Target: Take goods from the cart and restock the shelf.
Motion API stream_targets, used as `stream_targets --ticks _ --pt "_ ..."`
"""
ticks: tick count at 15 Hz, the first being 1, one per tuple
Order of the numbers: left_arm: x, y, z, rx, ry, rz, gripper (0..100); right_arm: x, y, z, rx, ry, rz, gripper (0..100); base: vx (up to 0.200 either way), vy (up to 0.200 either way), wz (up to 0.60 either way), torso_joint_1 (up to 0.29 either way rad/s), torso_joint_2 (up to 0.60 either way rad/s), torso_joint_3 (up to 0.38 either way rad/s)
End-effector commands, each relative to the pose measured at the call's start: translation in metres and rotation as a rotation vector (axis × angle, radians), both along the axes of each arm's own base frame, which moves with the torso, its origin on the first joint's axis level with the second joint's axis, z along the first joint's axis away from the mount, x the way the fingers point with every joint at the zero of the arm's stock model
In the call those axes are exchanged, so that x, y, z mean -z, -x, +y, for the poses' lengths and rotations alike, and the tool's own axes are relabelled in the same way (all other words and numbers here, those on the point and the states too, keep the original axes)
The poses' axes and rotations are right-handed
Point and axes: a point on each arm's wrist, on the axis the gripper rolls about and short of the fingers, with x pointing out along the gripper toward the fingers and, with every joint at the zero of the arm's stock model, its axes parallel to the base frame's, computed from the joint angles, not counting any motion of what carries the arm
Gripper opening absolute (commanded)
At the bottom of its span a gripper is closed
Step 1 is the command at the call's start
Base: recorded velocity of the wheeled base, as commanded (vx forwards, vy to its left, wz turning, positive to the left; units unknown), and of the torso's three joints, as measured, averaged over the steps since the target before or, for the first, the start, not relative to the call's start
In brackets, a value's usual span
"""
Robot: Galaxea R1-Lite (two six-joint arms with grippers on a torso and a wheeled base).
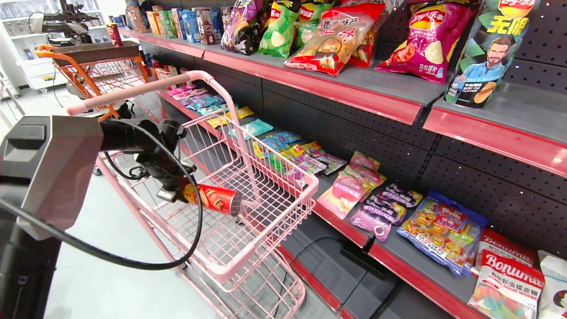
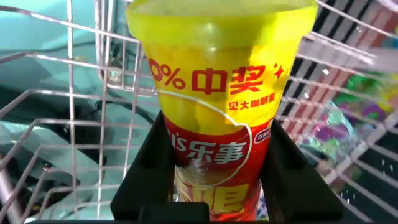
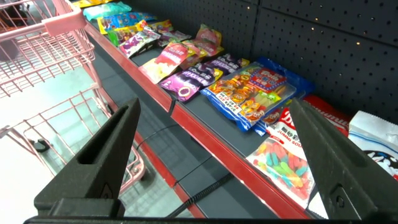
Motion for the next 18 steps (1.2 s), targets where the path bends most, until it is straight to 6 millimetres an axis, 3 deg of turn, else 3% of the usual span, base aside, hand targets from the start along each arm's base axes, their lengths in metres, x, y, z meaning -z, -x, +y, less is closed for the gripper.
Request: stream_targets --ticks 1,2,4,7,9,10,11,12,15,18 --pt "-0.057 0.018 0.0 0.055 -0.027 -0.125 0 0.0 0.0 0.0 -0.001 0.0 -0.001 100 0.0 0.0 0.0 0.0 0.0 0.0" --pt "-0.091 0.032 0.001 0.116 -0.07 -0.208 0 0.0 0.0 0.0 -0.001 0.0 -0.001 100 0.0 0.0 0.0 0.0 0.0 0.0" --pt "-0.12 0.046 0.001 0.187 -0.15 -0.291 0 0.0 0.0 0.0 -0.001 0.0 -0.001 100 0.0 0.0 0.0 0.0 0.0 0.0" --pt "-0.186 0.084 0.003 0.382 -0.387 -0.507 0 0.0 0.0 0.0 -0.001 0.0 -0.001 100 0.0 0.0 0.0 0.0 0.0 0.0" --pt "-0.231 0.119 -0.001 0.556 -0.577 -0.665 0 0.0 0.0 0.0 -0.001 0.0 -0.001 100 0.0 0.0 0.0 0.0 0.0 0.0" --pt "-0.242 0.13 -0.001 0.607 -0.639 -0.699 0 0.0 0.0 0.0 -0.001 0.0 -0.001 100 0.0 0.0 0.0 0.0 0.0 0.0" --pt "-0.269 0.162 0.003 0.722 -0.801 -0.776 0 0.0 0.0 0.0 -0.001 0.0 -0.001 100 0.0 0.0 0.0 0.0 0.0 0.0" --pt "-0.284 0.185 0.005 0.78 -0.886 -0.821 0 0.0 0.0 0.0 -0.001 0.0 -0.001 100 0.0 0.0 0.0 0.0 0.0 0.0" --pt "-0.305 0.257 0.01 0.922 -1.018 -0.938 0 0.0 0.0 0.0 0.0 0.0 -0.001 100 0.0 0.0 0.0 0.0 0.0 0.0" --pt "-0.283 0.329 0.017 0.947 -1.011 -0.95 0 0.0 0.0 0.0 0.004 0.0 -0.001 100 0.0 0.0 0.0 0.0 0.0 0.0"
